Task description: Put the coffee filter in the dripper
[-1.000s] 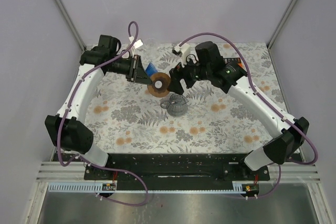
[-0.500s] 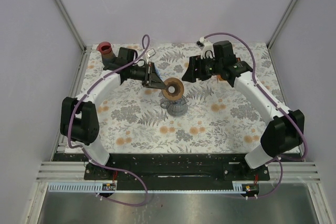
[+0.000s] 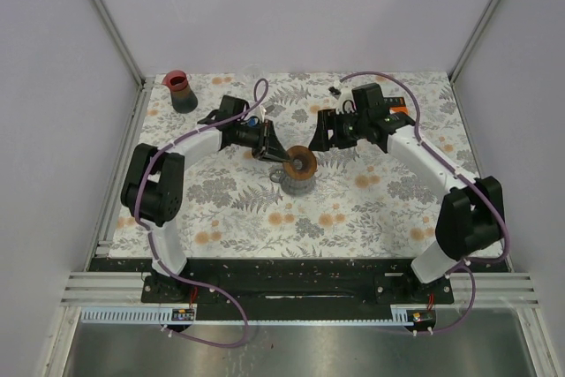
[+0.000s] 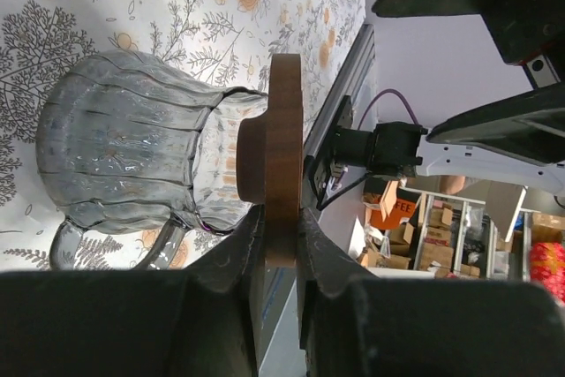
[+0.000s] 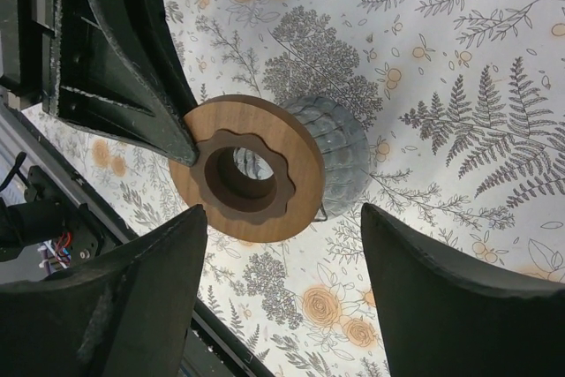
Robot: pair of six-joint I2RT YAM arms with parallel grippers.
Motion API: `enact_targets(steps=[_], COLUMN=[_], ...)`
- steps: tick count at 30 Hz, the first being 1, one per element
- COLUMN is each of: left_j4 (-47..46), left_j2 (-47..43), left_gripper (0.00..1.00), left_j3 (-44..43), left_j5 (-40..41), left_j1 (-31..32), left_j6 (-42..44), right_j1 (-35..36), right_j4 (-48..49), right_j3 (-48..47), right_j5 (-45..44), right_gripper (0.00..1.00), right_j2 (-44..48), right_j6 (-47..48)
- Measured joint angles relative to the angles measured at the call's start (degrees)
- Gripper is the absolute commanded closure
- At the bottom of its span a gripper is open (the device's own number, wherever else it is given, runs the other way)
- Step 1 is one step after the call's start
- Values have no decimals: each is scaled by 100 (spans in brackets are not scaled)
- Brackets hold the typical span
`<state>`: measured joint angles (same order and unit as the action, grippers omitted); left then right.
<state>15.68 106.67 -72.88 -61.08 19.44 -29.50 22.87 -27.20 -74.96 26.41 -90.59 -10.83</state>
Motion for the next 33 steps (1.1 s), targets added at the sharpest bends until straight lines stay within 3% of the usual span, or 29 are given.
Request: enact_targets(steps=[14,24,29,33], left_j4=[-120,229,507,728], left_j2=[260,260,260,260], left_gripper=[100,100,89,80], left_j3=[-2,-157,-273,-407], left_j5=[-17,111,249,376], left_j1=[9,-96,-133,-133], left_j6=[-22,153,282,387], right_j1=[0,0,46,219], right_j4=[-2,70,271,358], right_j3=[0,0,0,-35], right_j5=[133,404,560,568], right_gripper=[24,31,34,42], right_j2=[-737,-1012,-1064,-1147], right_j6=[-17,-118,-293,-363])
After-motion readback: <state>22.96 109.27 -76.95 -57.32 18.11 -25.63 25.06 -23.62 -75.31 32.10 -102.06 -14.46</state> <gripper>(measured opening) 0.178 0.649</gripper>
